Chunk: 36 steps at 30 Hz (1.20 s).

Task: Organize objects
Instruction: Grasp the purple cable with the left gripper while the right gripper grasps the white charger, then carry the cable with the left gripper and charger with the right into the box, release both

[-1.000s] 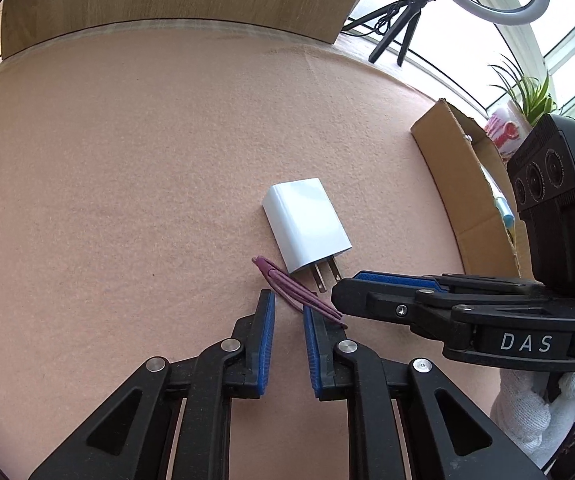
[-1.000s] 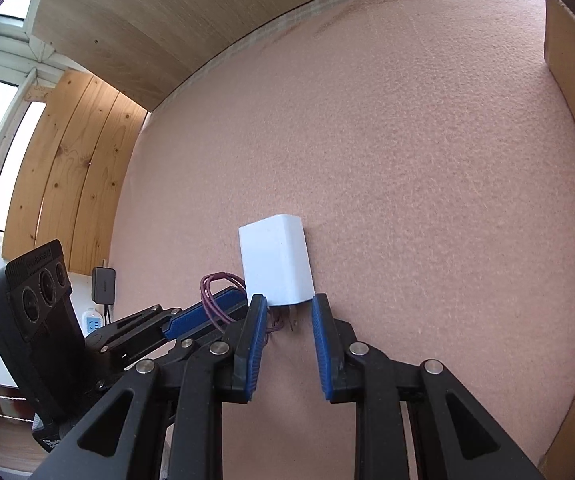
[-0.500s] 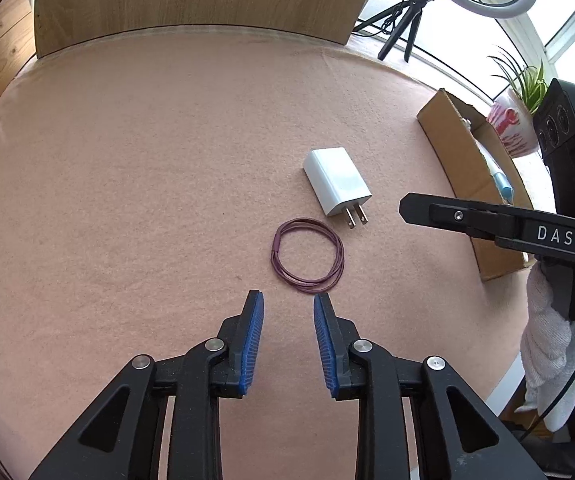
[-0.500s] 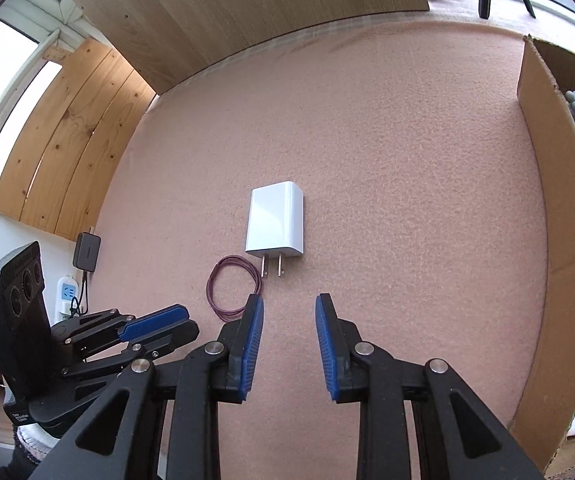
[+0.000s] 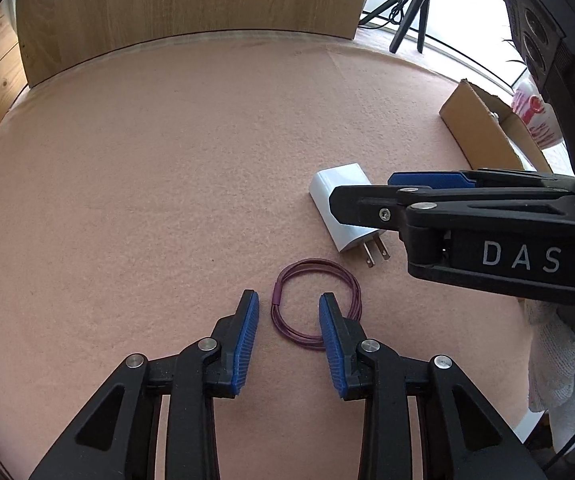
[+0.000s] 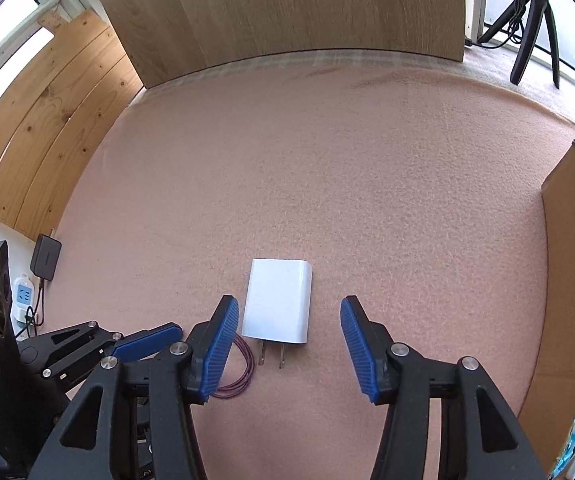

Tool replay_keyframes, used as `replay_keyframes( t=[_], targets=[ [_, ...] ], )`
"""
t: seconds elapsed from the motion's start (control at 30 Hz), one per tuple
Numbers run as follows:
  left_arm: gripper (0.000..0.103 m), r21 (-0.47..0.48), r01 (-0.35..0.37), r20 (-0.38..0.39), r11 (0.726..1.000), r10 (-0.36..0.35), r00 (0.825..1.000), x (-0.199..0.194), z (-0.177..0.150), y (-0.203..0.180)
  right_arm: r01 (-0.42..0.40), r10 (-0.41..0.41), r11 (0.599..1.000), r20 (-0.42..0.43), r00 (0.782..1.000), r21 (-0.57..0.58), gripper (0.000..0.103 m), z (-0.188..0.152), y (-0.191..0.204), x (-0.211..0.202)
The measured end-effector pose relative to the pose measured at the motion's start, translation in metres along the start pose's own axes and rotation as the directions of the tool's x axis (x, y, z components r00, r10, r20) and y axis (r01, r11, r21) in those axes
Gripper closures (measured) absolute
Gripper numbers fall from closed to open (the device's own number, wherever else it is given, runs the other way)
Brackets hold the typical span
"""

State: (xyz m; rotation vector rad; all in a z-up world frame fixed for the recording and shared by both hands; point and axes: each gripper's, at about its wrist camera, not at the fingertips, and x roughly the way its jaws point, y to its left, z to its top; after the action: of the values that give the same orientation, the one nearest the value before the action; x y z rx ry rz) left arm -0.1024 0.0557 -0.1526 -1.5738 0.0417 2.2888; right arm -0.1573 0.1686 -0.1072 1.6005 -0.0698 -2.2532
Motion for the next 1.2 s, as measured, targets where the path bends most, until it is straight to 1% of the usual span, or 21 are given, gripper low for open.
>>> replay_keyframes(
  t=[0.03, 0.1, 0.27, 0.43, 0.5, 0.53, 0.57, 0.67, 0.93, 1.07, 1.2],
  targets=[
    [0.079, -0.002, -0.002, 0.002, 1.000, 0.002, 1.000, 0.000, 0.000, 0.001, 0.003, -0.003, 1.000, -0.004, 1.000, -0.004, 0.053, 0.001, 0.002, 0.003],
    [0.083, -0.002, -0.003, 0.005, 1.000, 0.003, 1.000, 0.001, 0.000, 0.003, 0.001, -0.002, 1.000, -0.014, 1.000, -0.013, 0.053, 0.003, 0.004, 0.007],
    [0.097, 0.002, -0.016, 0.012, 1.000, 0.016, 1.000, 0.001, -0.001, 0.007, 0.024, -0.026, 0.999, -0.036, 0.999, -0.037, 0.053, 0.004, 0.010, 0.015],
    [0.098, 0.009, -0.018, 0.018, 1.000, 0.018, 1.000, 0.002, -0.001, 0.008, 0.049, -0.053, 0.997, -0.057, 0.997, -0.060, 0.054, 0.003, 0.011, 0.022],
    [0.099, 0.005, -0.018, 0.020, 1.000, 0.018, 1.000, 0.001, -0.001, 0.009, 0.058, -0.062, 0.996, -0.057, 0.996, -0.071, 0.060, 0.002, 0.011, 0.021],
    [0.099, 0.002, -0.017, 0.021, 1.000, 0.017, 1.000, 0.001, -0.001, 0.009, 0.067, -0.071, 0.995, -0.057, 0.996, -0.079, 0.069, 0.001, 0.011, 0.020],
    [0.099, -0.005, -0.014, 0.024, 1.000, 0.014, 1.000, 0.000, -0.001, 0.010, 0.076, -0.082, 0.993, -0.057, 0.995, -0.087, 0.070, 0.000, 0.011, 0.020],
    [0.099, -0.030, 0.004, 0.040, 1.000, -0.003, 0.999, -0.008, -0.002, 0.014, 0.080, -0.084, 0.994, -0.050, 0.995, -0.081, 0.070, -0.005, 0.006, 0.016],
    [0.099, -0.067, 0.045, 0.108, 0.997, -0.037, 0.993, -0.036, 0.010, 0.013, 0.050, -0.050, 0.999, 0.013, 0.999, 0.015, 0.070, -0.026, -0.019, -0.013],
    [0.099, -0.054, 0.061, 0.147, 0.997, -0.053, 0.988, -0.054, 0.018, 0.004, 0.037, -0.040, 0.998, 0.057, 0.998, 0.047, 0.070, -0.034, -0.029, -0.035],
    [0.099, -0.025, 0.086, 0.186, 0.996, -0.080, 0.979, -0.073, 0.031, -0.008, 0.051, -0.057, 0.997, 0.111, 0.992, 0.054, 0.070, -0.040, -0.034, -0.059]
  ],
)
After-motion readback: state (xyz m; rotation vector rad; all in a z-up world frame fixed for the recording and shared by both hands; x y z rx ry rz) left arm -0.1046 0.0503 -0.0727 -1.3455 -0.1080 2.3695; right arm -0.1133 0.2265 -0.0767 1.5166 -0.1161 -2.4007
